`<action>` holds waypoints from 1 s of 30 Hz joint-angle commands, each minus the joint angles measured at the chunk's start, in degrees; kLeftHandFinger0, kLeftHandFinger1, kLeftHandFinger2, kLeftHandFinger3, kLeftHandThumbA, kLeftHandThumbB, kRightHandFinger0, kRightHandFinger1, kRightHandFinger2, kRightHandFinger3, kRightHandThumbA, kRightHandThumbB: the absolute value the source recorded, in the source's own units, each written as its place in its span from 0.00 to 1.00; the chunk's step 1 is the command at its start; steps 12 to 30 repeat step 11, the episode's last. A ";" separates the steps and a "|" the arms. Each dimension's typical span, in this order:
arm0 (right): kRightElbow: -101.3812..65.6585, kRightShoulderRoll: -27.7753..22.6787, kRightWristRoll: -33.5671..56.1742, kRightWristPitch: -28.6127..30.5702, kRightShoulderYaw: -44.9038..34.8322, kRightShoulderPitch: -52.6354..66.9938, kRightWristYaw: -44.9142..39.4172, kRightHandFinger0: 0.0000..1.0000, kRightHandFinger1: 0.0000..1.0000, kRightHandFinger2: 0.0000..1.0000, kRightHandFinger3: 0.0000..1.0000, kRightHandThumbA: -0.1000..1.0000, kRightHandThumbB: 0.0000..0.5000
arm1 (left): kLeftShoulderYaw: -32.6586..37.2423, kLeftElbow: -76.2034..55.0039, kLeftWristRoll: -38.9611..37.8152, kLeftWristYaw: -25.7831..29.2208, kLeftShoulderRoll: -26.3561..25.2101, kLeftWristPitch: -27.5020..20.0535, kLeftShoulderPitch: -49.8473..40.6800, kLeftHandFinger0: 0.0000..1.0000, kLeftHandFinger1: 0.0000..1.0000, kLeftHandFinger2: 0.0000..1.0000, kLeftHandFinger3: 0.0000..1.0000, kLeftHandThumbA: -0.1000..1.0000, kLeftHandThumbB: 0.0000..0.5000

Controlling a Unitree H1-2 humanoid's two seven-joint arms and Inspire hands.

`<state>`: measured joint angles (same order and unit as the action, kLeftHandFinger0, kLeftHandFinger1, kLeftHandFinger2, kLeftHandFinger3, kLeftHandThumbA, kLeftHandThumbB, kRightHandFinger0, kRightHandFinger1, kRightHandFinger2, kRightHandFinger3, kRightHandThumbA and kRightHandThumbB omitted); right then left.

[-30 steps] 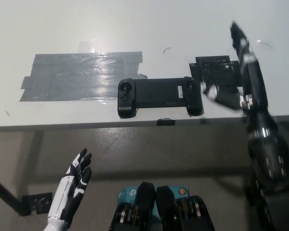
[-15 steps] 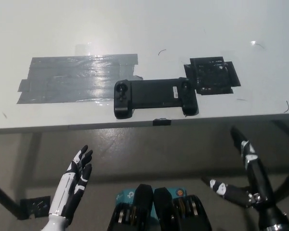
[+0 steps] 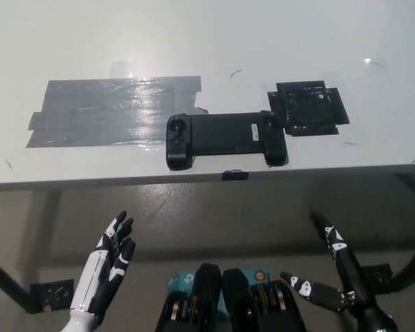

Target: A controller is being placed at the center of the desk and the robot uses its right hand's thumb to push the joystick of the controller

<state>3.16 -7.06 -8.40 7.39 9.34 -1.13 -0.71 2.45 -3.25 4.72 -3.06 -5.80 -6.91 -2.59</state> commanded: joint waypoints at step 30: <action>-1.60 -0.99 -1.17 2.18 0.60 -1.13 -2.35 1.00 1.00 1.00 1.00 0.87 0.41 | -0.25 -0.55 -0.08 0.06 -0.26 -1.61 -0.28 1.00 1.00 1.00 1.00 0.88 0.02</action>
